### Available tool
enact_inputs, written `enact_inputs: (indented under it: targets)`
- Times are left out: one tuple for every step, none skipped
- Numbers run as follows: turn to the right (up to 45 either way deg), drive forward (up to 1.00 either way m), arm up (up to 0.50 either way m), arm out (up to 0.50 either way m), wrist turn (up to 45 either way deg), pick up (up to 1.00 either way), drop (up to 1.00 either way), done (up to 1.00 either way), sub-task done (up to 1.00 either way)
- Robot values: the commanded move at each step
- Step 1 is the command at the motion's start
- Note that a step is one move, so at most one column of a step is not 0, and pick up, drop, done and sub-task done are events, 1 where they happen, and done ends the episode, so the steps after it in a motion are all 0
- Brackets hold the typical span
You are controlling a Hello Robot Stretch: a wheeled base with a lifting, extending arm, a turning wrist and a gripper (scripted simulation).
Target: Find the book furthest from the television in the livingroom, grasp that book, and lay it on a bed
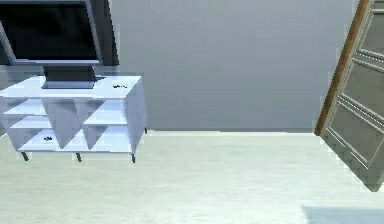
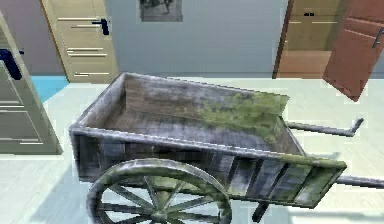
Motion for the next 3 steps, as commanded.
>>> enact_inputs:
  targets:
    - [-45.0,0.00,0.00,0.00,0.0,0.00,0.00,0.00,0.00]
    - [-21.0,0.00,0.00,0.00,0.0,0.00,0.00,0.00,0.00]
    - [0.0,0.30,0.00,0.00,0.0,0.00,0.00,0.00,0.00]
